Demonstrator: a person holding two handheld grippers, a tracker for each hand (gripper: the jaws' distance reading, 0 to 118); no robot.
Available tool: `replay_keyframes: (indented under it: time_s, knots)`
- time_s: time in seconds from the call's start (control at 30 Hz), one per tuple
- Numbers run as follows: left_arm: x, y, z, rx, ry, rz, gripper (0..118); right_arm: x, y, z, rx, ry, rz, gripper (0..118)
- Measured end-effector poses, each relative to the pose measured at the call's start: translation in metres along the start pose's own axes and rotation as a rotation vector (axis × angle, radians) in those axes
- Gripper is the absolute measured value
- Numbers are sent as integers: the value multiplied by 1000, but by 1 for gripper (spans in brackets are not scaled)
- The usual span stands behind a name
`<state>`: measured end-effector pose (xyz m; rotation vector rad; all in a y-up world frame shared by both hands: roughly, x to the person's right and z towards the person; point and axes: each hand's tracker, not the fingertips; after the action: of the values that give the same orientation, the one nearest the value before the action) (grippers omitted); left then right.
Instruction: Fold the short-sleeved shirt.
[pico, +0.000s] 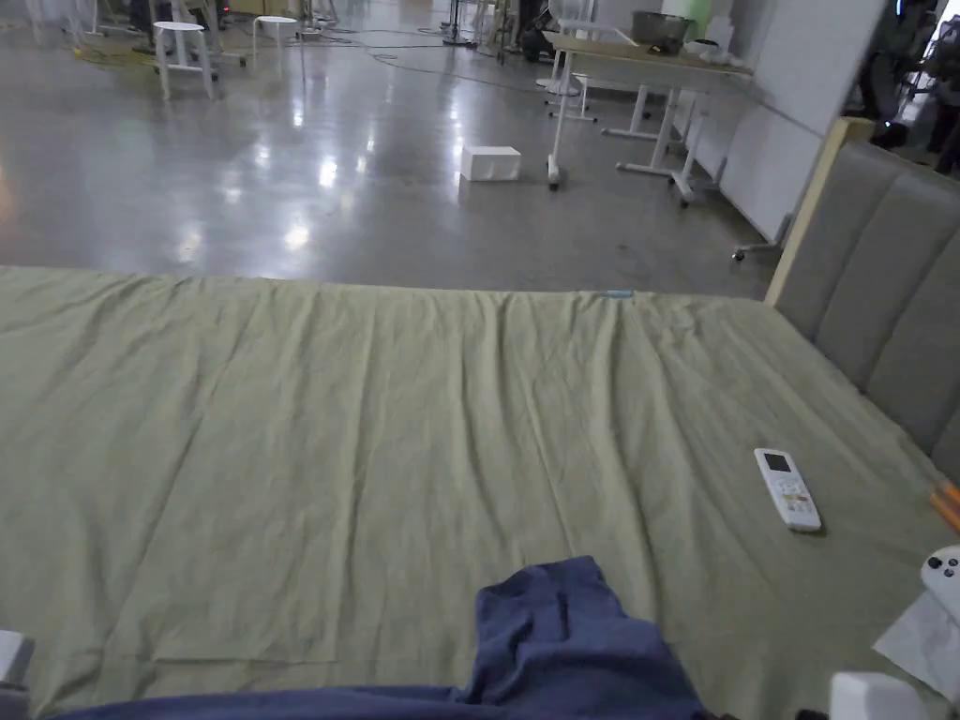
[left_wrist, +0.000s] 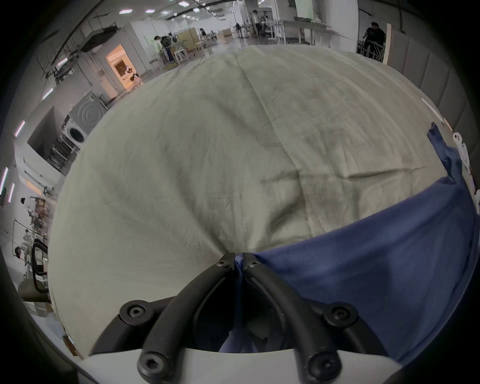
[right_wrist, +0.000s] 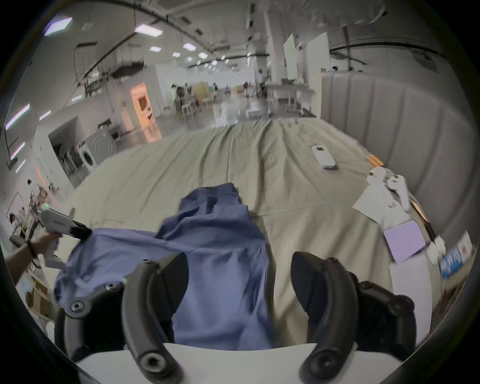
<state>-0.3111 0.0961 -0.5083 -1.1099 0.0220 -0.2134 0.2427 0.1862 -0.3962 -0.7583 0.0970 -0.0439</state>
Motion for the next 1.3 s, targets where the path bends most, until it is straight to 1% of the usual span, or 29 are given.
replay_keyframes:
  time_s: [0.03,0.1,0.17,0.2,0.23,0.27,0.3,0.33,0.37,0.4,0.43,0.5,0.53,0.6,0.63,0.67,0.73,0.8,0.87,0.9,0.97,1.03,1.1,1.13,1.17,1.2,1.27,1.3]
  knots:
    - [-2,2,1,-9,-15,18,7,3,7,-21,-35,-7,25,84]
    - [-5,5,4,-21,-35,41,7,14,17,-65,-85,3,46,84]
    - [-6,5,7,-31,-56,59,7,18,24,-97,-135,-18,70,84]
    - [-5,5,9,-32,-59,58,7,20,24,-108,-143,-25,94,83]
    - [-6,4,6,-30,-61,56,7,21,24,-117,-159,-28,100,80]
    - [-5,2,7,-31,-69,55,7,20,22,-124,-170,-27,108,74]
    - [-4,0,8,-23,-67,49,7,18,19,-126,-181,-18,134,61]
    - [-3,-2,9,-13,-66,46,7,14,15,-125,-172,-12,166,34]
    - [-5,-3,6,-1,-64,45,7,8,9,-123,-153,-1,222,9]
    - [-4,-5,6,8,-62,49,7,3,3,-123,-149,0,263,2]
    - [-4,-7,7,21,-57,51,7,-1,1,-124,-159,-11,282,1]
    - [-2,-12,6,50,-41,42,7,-2,-2,-123,-167,-7,256,0]
    - [-2,-13,7,58,-37,38,7,1,0,-122,-162,-2,227,0]
    - [-8,-12,14,64,-46,35,6,9,7,-110,-142,24,99,0]
    - [-11,-12,22,63,-65,55,6,12,9,-97,-95,41,68,0]
    - [-17,-14,36,90,-94,82,6,15,11,-82,-56,52,49,0]
    - [-27,-21,70,208,-158,139,6,19,15,-44,25,86,14,0]
    - [-41,-40,120,323,-212,199,6,24,14,0,100,118,-16,0]
    - [-61,-63,154,352,-288,278,6,24,8,41,145,124,-13,0]
    - [-66,-75,168,379,-282,311,6,25,3,58,153,114,-19,0]
    - [-77,-109,195,375,-297,332,6,27,-14,93,160,115,-40,0]
    - [-79,-146,211,380,-305,337,6,19,-39,125,167,107,-56,0]
    - [-77,-175,216,362,-310,346,6,16,-64,139,161,120,-64,0]
    - [-74,-190,211,344,-324,350,6,10,-80,142,150,104,-52,0]
    - [-71,-202,204,308,-340,387,6,6,-96,144,136,90,-29,0]
    - [-69,-211,199,300,-340,396,6,3,-108,143,122,86,-27,0]
    - [-65,-229,184,278,-331,413,6,2,-133,133,48,98,-92,0]
    - [-72,-237,173,257,-340,436,6,2,-143,130,34,93,-103,0]
